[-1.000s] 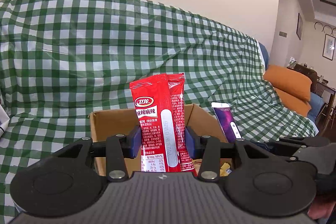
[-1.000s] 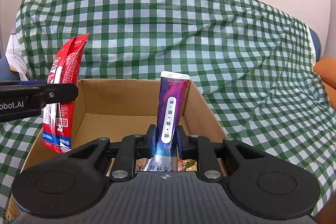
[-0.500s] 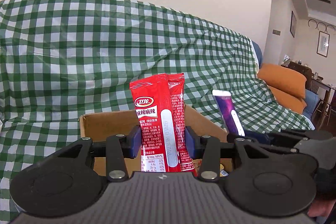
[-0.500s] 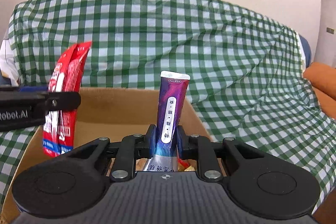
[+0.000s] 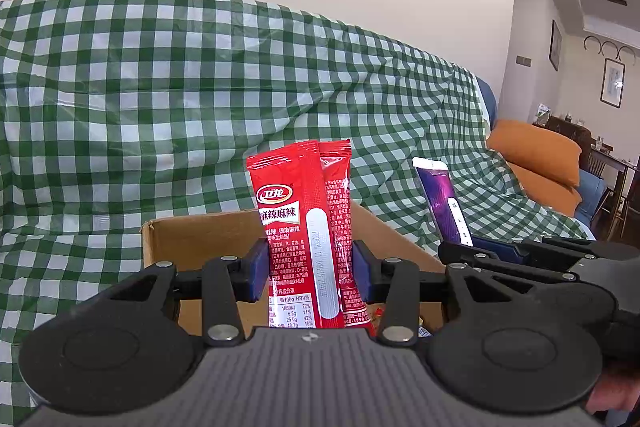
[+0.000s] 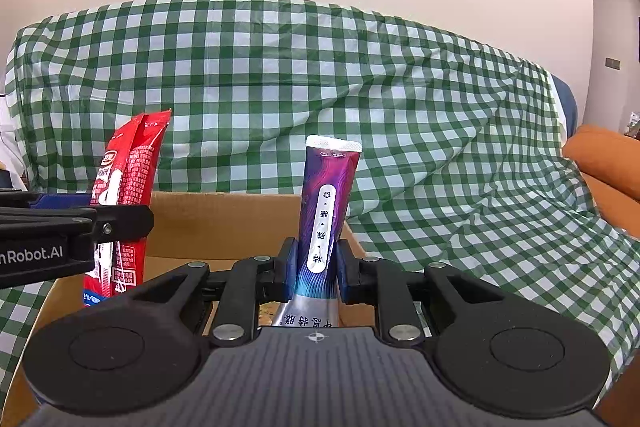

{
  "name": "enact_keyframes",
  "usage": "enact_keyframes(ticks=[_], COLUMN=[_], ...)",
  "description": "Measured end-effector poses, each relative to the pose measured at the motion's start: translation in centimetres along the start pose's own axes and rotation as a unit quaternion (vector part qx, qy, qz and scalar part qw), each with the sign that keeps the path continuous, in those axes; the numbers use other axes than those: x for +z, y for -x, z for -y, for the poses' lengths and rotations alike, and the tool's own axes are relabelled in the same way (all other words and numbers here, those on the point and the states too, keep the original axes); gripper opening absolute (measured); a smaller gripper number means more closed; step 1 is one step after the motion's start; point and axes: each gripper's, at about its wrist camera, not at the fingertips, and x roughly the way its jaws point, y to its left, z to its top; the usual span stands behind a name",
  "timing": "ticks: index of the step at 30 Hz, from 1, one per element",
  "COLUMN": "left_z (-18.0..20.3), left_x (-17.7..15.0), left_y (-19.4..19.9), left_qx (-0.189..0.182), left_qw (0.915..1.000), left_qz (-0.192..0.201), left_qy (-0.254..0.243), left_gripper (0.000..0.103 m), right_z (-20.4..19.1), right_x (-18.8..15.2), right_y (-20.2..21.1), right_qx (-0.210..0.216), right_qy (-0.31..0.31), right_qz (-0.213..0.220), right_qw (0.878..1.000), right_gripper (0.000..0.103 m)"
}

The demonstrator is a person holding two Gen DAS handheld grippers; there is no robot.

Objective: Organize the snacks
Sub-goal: 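Lift both snacks and carry them over the cardboard box, then open both tools to drop the snacks into the box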

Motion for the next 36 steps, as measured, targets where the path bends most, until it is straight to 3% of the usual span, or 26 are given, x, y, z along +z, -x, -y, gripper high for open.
enact_keyframes(ticks=[12, 16, 19, 22, 26, 28, 29, 33, 36], left_z=[0.3, 0.5, 0.3, -0.2, -0.7, -0.8, -0.6, 0.9, 3.3], left_x=[0.1, 0.2, 0.2, 0.3, 0.7, 1.1, 1.4, 2.7, 2.9], left_y=[-0.6, -0.3, 0.2, 0.8, 2.9, 4.6, 5.6, 9.2, 10.5], left_qx=[-0.016, -0.013, -0.005, 0.007, 0.032, 0.037, 0.039, 0.067, 0.110], left_qw=[0.9998, 0.9999, 0.9999, 1.0000, 0.9994, 0.9989, 0.9984, 0.9959, 0.9909], left_qz=[-0.008, 0.001, 0.006, 0.007, 0.015, 0.028, 0.039, 0.053, 0.050], left_qy=[0.002, -0.008, -0.008, -0.002, -0.002, -0.006, -0.013, -0.030, -0.058], left_gripper=[0.049, 0.070, 0.073, 0.080, 0.090, 0.102, 0.103, 0.103, 0.103], right_z=[0.0, 0.0, 0.2, 0.3, 0.2, 0.3, 0.5, 1.3, 2.4], right_x=[-0.2, -0.2, -0.1, 0.0, 0.0, 0.2, 0.4, 1.8, 2.0], right_y=[-0.1, -0.4, -0.5, -0.4, 0.1, 0.5, 0.8, 2.8, 4.9], right_qx=[0.002, -0.002, -0.015, -0.015, -0.013, 0.001, 0.014, 0.044, 0.051], right_qy=[0.001, -0.001, -0.008, -0.017, -0.021, -0.029, -0.036, -0.041, -0.038], right_qz=[-0.007, -0.013, -0.011, -0.008, -0.003, -0.005, -0.009, -0.015, -0.009], right_qw=[1.000, 1.000, 1.000, 1.000, 1.000, 1.000, 0.999, 0.998, 0.998], right_gripper=[0.022, 0.026, 0.050, 0.058, 0.082, 0.092, 0.096, 0.102, 0.102])
